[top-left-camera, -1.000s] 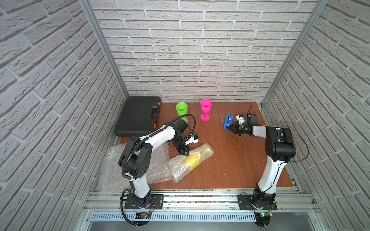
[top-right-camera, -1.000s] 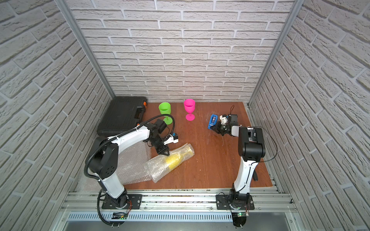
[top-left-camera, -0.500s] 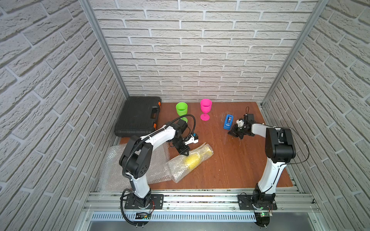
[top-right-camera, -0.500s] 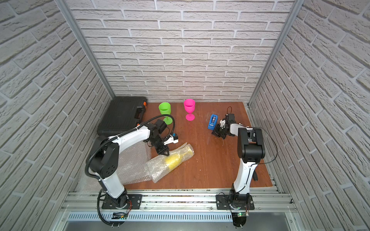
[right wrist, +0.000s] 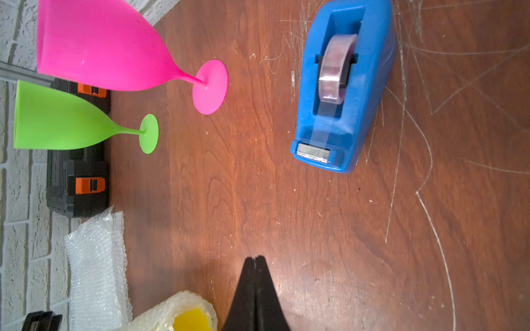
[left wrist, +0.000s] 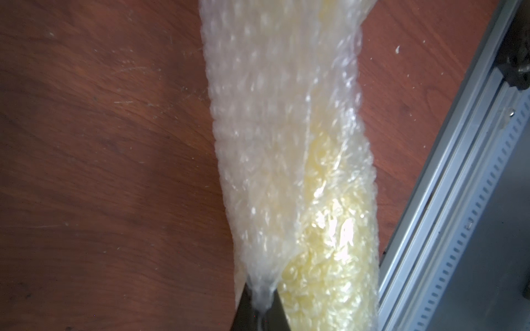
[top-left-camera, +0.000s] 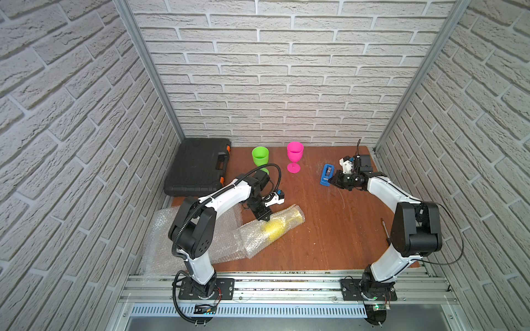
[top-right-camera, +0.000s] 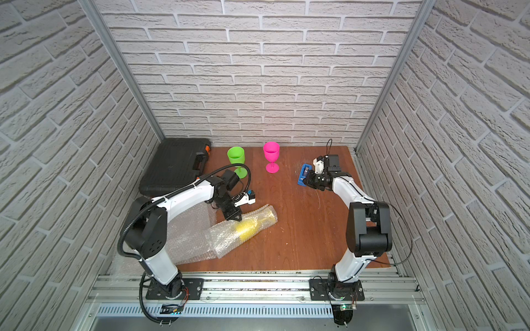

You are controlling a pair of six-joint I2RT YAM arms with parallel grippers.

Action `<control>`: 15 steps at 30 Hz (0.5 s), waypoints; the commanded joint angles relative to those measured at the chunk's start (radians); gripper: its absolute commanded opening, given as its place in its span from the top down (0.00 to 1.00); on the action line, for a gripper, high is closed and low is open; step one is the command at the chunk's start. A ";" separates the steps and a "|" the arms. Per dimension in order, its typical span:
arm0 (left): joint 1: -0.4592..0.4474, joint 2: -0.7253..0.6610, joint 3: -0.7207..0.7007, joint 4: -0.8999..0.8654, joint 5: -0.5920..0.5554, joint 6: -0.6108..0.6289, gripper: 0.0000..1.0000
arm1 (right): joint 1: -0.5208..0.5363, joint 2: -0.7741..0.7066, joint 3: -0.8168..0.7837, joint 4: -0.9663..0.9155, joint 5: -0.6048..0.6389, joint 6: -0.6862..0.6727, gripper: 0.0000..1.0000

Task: Wrap wine glasses in bubble wrap
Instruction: Stick the tape on the bubble wrap.

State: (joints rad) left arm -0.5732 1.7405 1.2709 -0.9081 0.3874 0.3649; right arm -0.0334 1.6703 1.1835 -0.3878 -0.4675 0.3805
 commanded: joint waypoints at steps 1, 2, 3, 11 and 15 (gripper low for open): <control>-0.019 -0.035 0.021 0.014 -0.041 0.009 0.96 | 0.025 -0.104 -0.016 -0.073 -0.008 -0.054 0.97; -0.023 -0.039 0.018 0.019 -0.046 0.011 0.96 | 0.032 -0.130 -0.019 -0.094 -0.007 -0.061 0.97; -0.025 -0.041 0.014 0.023 -0.049 0.012 0.96 | 0.038 -0.153 -0.021 -0.112 -0.005 -0.066 0.97; -0.037 -0.073 -0.041 0.088 -0.068 0.003 0.96 | 0.155 -0.346 -0.030 -0.279 -0.062 -0.099 0.97; -0.042 -0.093 -0.069 0.125 -0.068 -0.003 0.97 | 0.234 -0.421 -0.051 -0.332 -0.128 -0.101 0.97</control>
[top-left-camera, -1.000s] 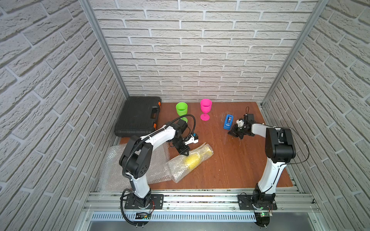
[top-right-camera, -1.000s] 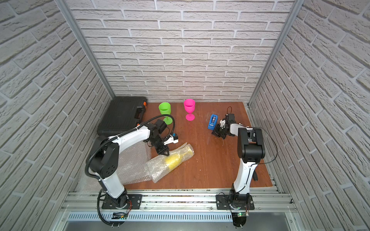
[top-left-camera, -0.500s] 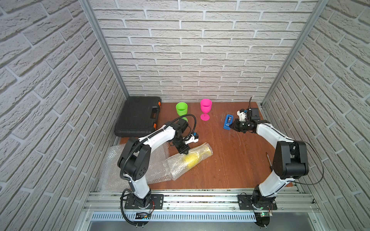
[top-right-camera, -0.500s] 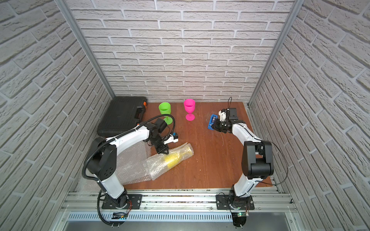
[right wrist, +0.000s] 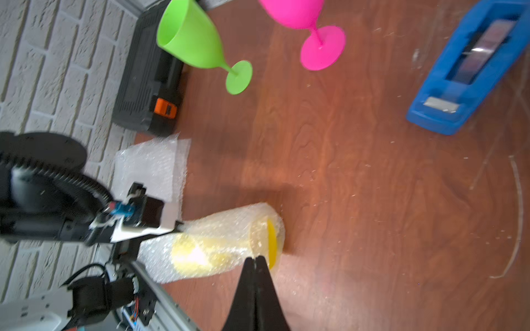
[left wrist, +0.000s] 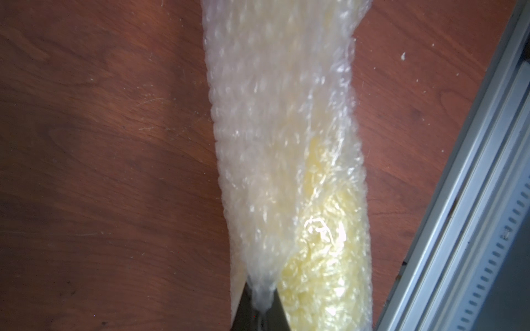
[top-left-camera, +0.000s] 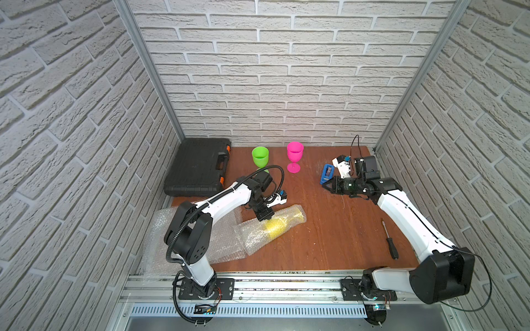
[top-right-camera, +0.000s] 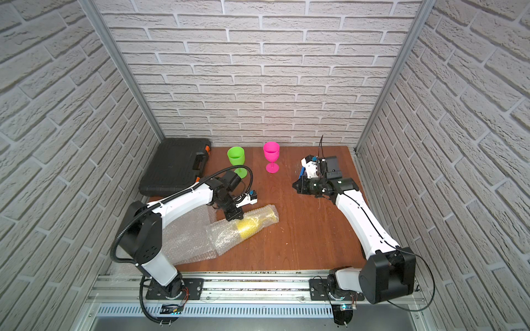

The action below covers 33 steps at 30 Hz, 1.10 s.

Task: Wrap wine glasses in bubble wrap
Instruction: Stick the tape on the bubble wrap.

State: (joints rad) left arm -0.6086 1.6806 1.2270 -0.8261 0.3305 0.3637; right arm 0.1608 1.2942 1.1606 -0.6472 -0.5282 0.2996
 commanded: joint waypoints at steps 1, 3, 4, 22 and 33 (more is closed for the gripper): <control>-0.007 -0.037 -0.033 0.051 -0.013 -0.006 0.97 | 0.068 -0.062 -0.034 -0.084 -0.082 -0.019 0.97; -0.010 -0.042 -0.043 0.066 -0.015 -0.010 0.97 | 0.115 -0.092 -0.052 -0.091 -0.107 -0.012 0.97; -0.014 -0.044 -0.049 0.074 -0.018 -0.011 0.97 | 0.145 -0.110 -0.066 -0.085 -0.121 -0.007 0.97; -0.039 -0.151 -0.184 0.258 0.073 -0.005 0.97 | 0.427 -0.123 -0.294 0.378 -0.144 0.092 0.97; -0.044 -0.208 -0.256 0.332 0.103 -0.006 0.97 | 0.448 0.025 -0.292 0.541 -0.149 0.127 0.97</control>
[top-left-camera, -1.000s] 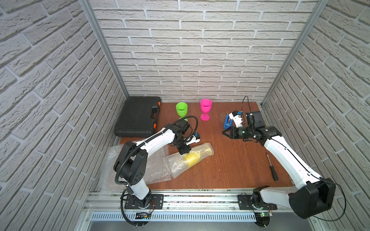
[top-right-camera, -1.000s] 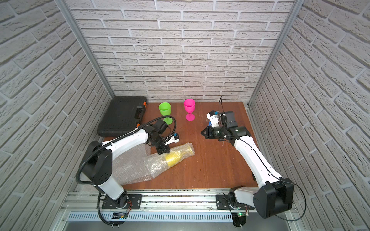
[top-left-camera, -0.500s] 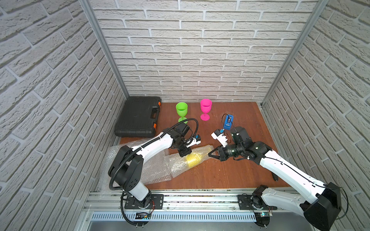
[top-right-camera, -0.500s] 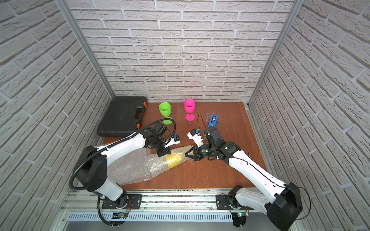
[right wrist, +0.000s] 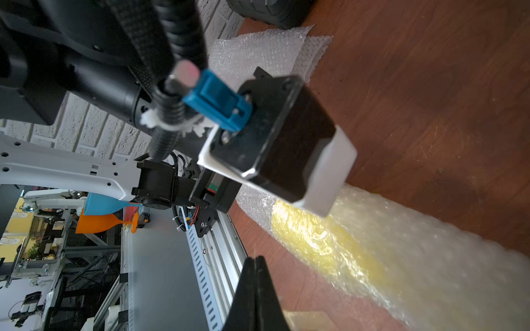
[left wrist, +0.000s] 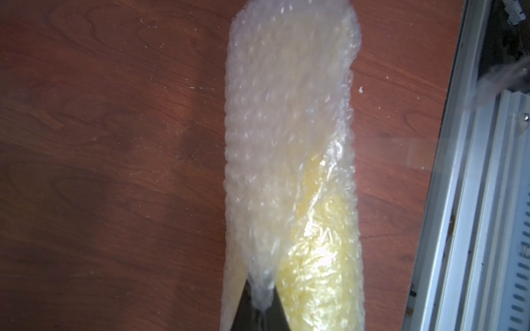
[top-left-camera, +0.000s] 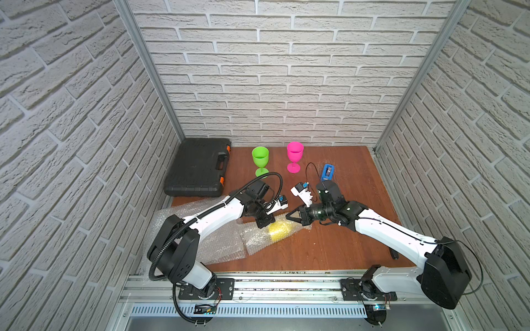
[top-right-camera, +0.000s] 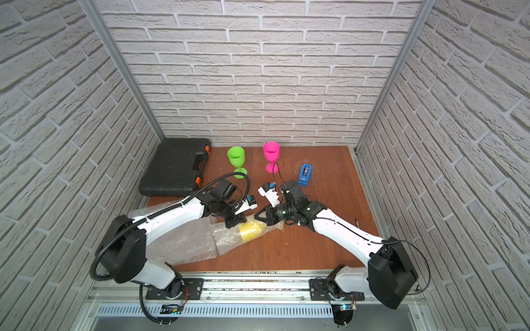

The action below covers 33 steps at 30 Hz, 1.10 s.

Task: Wrap wine glasses in bubble wrap
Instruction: Stick the tape on the bubble wrap.

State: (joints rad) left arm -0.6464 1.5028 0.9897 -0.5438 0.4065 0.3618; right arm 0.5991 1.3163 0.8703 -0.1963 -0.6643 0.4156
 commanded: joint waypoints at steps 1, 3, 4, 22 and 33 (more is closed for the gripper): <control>-0.007 -0.033 -0.021 0.054 0.029 -0.004 0.97 | 0.011 0.008 -0.004 0.095 -0.008 0.008 0.97; -0.006 -0.037 -0.027 0.060 0.033 -0.003 0.97 | 0.010 0.023 -0.008 0.108 0.001 0.008 0.97; -0.007 -0.037 -0.029 0.063 0.034 -0.001 0.97 | 0.010 0.030 -0.010 0.117 0.005 0.009 0.97; -0.064 -0.064 -0.047 0.052 -0.001 0.037 0.97 | 0.017 0.206 0.115 -0.073 0.259 -0.096 0.97; -0.141 -0.041 -0.050 0.040 -0.077 0.007 0.97 | 0.100 0.253 0.170 -0.336 0.527 -0.235 0.97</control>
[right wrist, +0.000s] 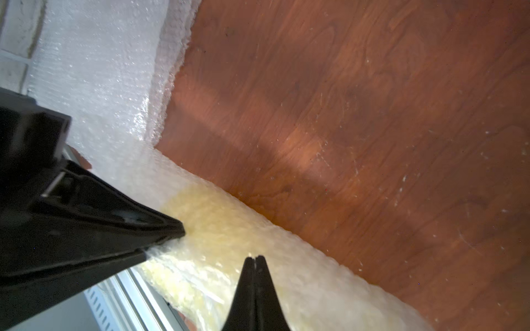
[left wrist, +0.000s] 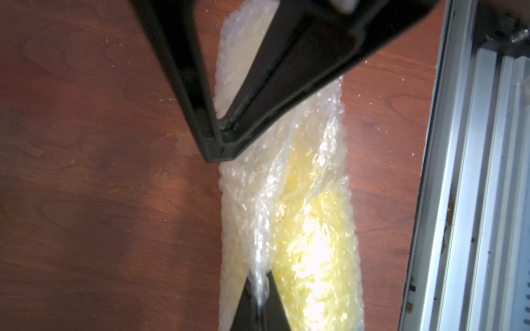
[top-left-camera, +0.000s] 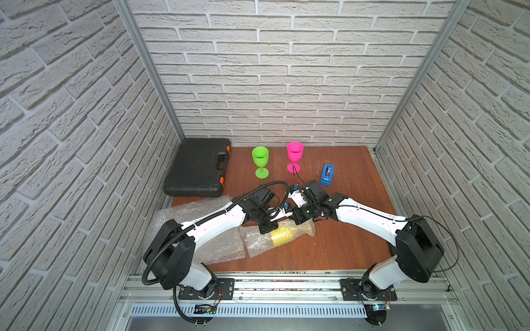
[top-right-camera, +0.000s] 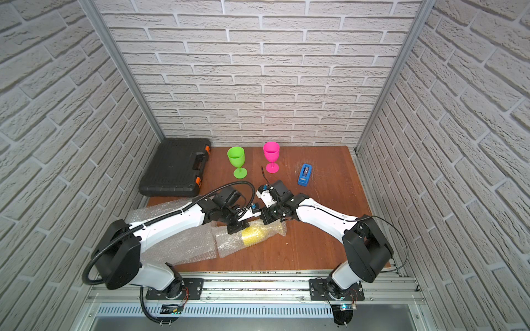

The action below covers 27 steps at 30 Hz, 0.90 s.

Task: Wrap wine glasses in bubble wrap
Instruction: Stick the tape on the bubble wrap.

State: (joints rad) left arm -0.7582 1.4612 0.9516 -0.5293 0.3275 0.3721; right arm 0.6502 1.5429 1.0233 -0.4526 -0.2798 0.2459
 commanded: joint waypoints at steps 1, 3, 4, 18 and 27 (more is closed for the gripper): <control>-0.031 0.001 -0.014 0.026 0.001 -0.007 0.97 | 0.057 0.031 0.020 -0.093 0.175 -0.071 0.97; -0.037 0.000 -0.019 0.029 -0.006 -0.012 0.97 | 0.067 0.034 0.022 -0.114 0.228 -0.077 0.95; -0.038 -0.003 -0.019 0.030 -0.009 -0.016 0.98 | 0.071 0.034 0.022 -0.126 0.254 -0.078 0.90; -0.041 -0.078 -0.065 0.078 -0.034 -0.018 0.99 | 0.002 -0.094 -0.038 -0.160 0.212 0.043 0.63; -0.046 -0.107 -0.076 0.080 -0.057 0.002 0.99 | -0.055 -0.205 0.048 -0.233 0.110 0.140 0.69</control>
State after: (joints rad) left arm -0.7998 1.3716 0.8898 -0.4812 0.2810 0.3626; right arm 0.5972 1.3956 1.0298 -0.6895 -0.0837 0.3267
